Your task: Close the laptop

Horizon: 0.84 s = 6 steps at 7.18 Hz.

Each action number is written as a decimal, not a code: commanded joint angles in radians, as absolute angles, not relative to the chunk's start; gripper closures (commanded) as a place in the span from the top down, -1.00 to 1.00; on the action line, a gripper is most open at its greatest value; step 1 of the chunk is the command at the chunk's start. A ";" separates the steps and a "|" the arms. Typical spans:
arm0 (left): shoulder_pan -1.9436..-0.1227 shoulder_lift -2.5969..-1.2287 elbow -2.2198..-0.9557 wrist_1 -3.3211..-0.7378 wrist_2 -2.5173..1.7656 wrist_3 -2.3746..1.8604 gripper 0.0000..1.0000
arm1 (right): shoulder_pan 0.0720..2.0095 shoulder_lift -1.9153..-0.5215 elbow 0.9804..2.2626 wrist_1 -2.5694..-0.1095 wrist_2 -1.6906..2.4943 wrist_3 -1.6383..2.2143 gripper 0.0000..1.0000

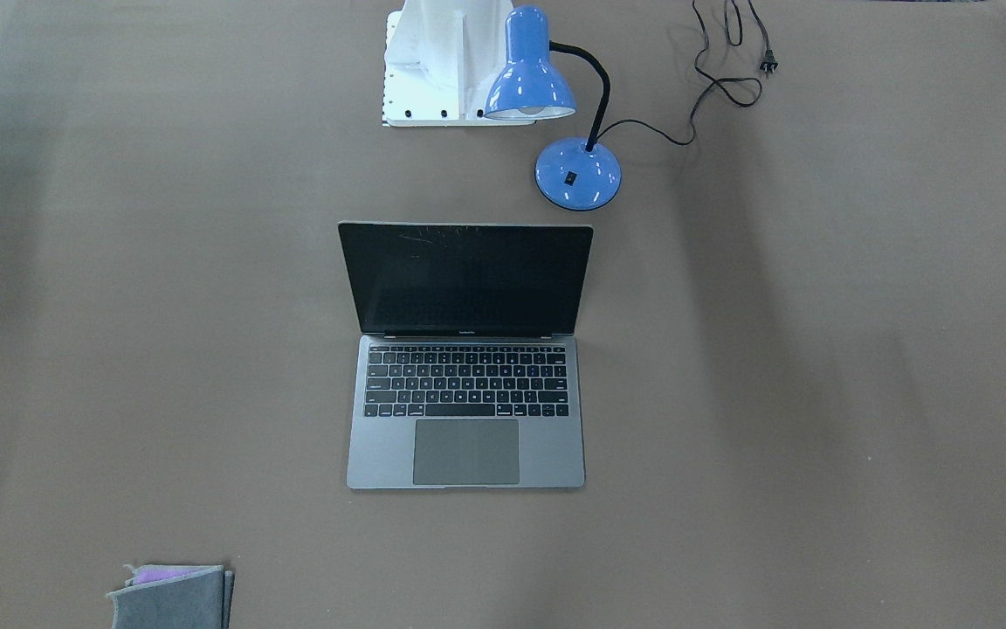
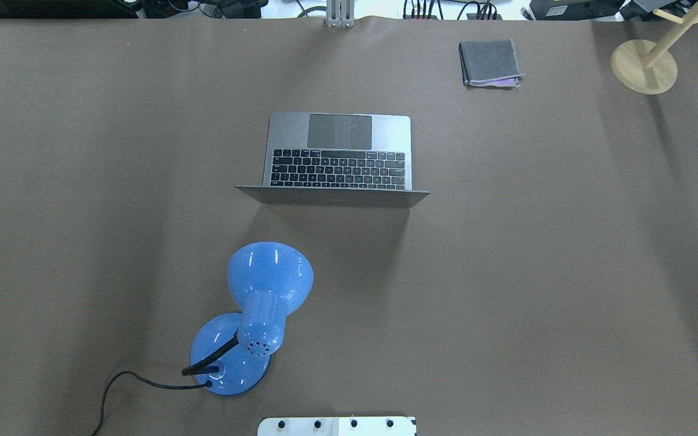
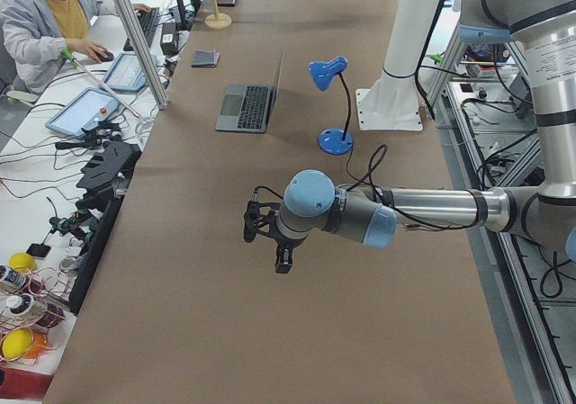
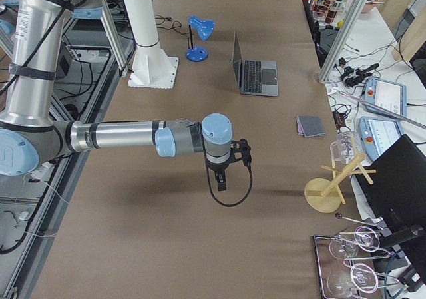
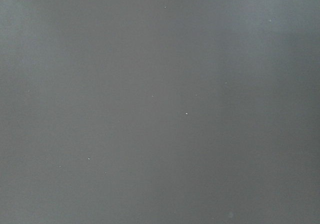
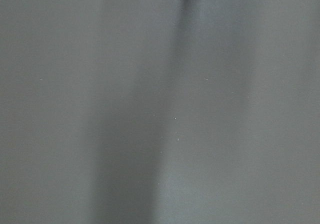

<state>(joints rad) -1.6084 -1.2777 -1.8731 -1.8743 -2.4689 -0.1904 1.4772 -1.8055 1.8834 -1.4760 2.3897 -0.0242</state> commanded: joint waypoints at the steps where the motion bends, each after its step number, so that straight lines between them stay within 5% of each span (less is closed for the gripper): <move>1: -1.603 -1.270 -1.876 -1.887 -2.479 -0.198 0.96 | 1.476 -1.810 1.913 -1.467 2.404 -0.020 1.00; 4: -1.457 -1.351 -1.878 -2.132 -2.556 -0.732 0.94 | 1.352 -1.798 2.049 -1.383 2.440 0.329 0.96; 6: -1.234 -1.468 -1.933 -2.132 -2.435 -1.004 0.54 | 1.174 -1.673 2.080 -1.287 2.361 0.683 0.68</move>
